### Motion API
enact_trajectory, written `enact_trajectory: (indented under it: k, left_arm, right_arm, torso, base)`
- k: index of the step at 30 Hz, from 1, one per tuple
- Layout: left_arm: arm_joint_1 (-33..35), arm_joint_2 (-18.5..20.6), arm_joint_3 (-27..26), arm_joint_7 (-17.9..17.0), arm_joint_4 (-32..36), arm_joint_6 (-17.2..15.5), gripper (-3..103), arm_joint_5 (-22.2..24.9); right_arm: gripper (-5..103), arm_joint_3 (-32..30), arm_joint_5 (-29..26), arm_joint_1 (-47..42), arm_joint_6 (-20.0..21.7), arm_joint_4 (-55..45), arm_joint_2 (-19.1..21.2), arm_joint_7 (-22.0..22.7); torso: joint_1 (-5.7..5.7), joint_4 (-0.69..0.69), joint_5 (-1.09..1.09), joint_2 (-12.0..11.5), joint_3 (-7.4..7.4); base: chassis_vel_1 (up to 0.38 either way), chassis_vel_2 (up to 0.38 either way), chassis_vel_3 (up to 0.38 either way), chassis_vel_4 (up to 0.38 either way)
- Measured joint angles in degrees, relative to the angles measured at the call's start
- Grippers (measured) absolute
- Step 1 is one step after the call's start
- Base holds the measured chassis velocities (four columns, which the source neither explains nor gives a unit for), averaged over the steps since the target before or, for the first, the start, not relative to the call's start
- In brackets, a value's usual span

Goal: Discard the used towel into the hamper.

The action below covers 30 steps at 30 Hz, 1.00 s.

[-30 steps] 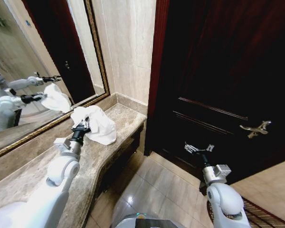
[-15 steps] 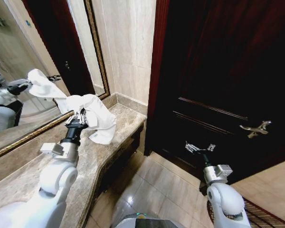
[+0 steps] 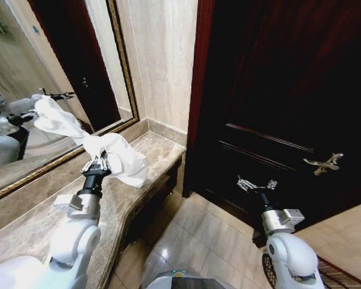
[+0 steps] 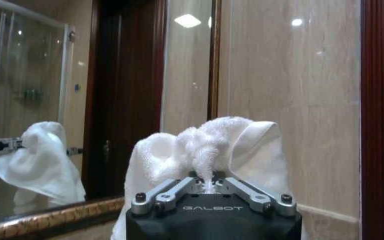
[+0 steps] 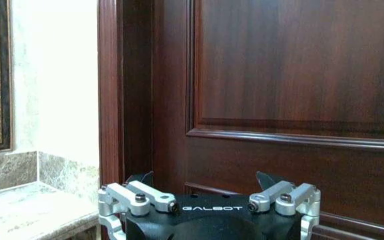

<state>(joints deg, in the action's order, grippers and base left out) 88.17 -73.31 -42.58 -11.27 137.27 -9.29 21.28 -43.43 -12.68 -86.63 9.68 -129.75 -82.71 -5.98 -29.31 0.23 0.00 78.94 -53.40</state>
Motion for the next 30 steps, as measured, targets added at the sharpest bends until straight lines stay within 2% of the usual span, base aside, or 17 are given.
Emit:
enact_trajectory:
  k: [5,7,13,30]
  left_arm:
    - [1.59,-0.69,-0.24,1.29,-0.03,1.17,4,-0.14]
    - [2.19,-1.14,-0.89,3.92,-0.03,1.73,4,-0.12]
    - [2.78,-1.22,-0.84,5.78,-0.17,2.12,4,-0.24]
    - [2.35,-1.19,-0.97,6.10,-0.89,2.53,4,-1.14]
  right_arm:
    - [100,-0.42,-1.17,-0.25,0.04,-0.20,0.15,-0.01]
    - [100,-0.87,-1.43,-0.41,0.15,-0.20,0.26,-0.27]
    - [100,-1.29,-1.53,-0.76,1.06,-0.80,0.54,-0.52]
    - [100,-1.25,-1.44,-1.22,0.97,-0.80,0.54,-1.69]
  torso:
    - [0.00,0.00,0.00,0.00,0.00]
    - [0.00,0.00,0.00,0.00,0.00]
    - [0.00,0.00,0.00,0.00,0.00]
    - [-0.01,0.00,0.00,0.00,0.00]
  base:
    - [0.000,0.000,0.000,0.000]
    - [0.000,0.000,0.000,0.000]
    - [0.000,0.000,0.000,0.000]
    - [0.015,-0.017,-0.019,0.019]
